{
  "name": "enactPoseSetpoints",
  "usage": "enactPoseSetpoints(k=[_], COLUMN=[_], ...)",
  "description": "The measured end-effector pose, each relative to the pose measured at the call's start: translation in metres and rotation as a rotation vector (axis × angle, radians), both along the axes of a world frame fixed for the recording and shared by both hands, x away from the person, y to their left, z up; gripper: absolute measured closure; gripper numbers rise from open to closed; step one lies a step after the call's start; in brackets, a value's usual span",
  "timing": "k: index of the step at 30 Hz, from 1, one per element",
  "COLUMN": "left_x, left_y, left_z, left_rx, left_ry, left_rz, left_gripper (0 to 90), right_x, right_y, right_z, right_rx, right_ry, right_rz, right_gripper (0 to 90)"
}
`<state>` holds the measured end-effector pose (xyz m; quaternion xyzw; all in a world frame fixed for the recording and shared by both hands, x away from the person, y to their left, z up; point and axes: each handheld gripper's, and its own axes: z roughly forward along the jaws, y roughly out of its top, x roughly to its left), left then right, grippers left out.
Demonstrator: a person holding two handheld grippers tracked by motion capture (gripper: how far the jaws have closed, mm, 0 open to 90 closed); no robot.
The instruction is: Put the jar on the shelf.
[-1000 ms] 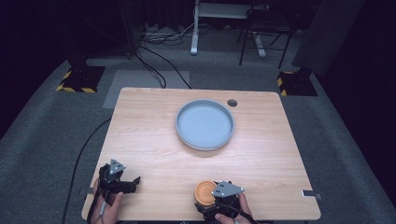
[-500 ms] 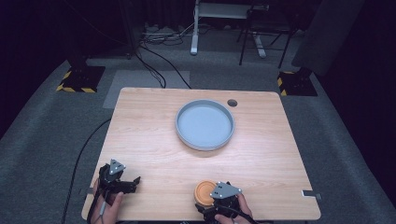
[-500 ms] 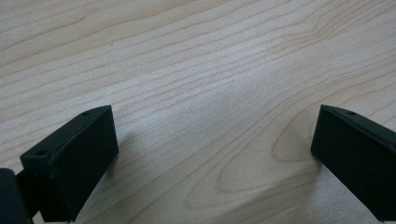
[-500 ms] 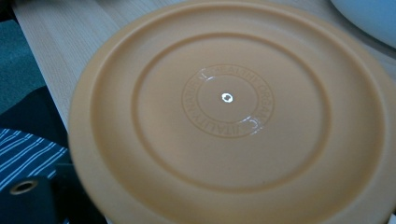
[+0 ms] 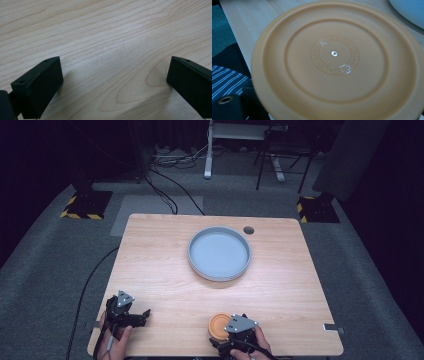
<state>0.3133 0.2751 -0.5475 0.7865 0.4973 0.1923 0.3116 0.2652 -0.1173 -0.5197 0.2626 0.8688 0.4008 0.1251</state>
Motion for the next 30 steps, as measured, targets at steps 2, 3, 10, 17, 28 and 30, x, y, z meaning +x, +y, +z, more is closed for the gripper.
enactPoseSetpoints(k=[2,3,10,17,28,30], left_x=[0.0,0.0,0.0,0.0,0.0,0.0], left_y=[0.0,0.0,0.0,0.0,0.0,0.0], left_z=[0.0,0.0,0.0,0.0,0.0,0.0], left_rx=[0.0,0.0,0.0,0.0,0.0,0.0], left_ry=[0.0,0.0,0.0,0.0,0.0,0.0], left_rz=[0.0,0.0,0.0,0.0,0.0,0.0], left_gripper=[0.5,0.5,0.5,0.4,0.5,0.5], right_x=[0.0,0.001,0.003,0.005,0.008,0.009], right_y=[-0.001,-0.001,-0.003,-0.004,-0.007,-0.007], right_z=[0.003,0.005,0.018,0.028,0.041,0.044], right_rx=[0.004,0.005,0.012,0.014,0.02,0.021], right_ry=[-0.002,-0.003,-0.018,-0.022,-0.024,-0.026], right_rz=[0.0,0.001,0.007,0.011,0.016,0.015], right_gripper=[10.0,10.0,10.0,10.0,10.0,10.0])
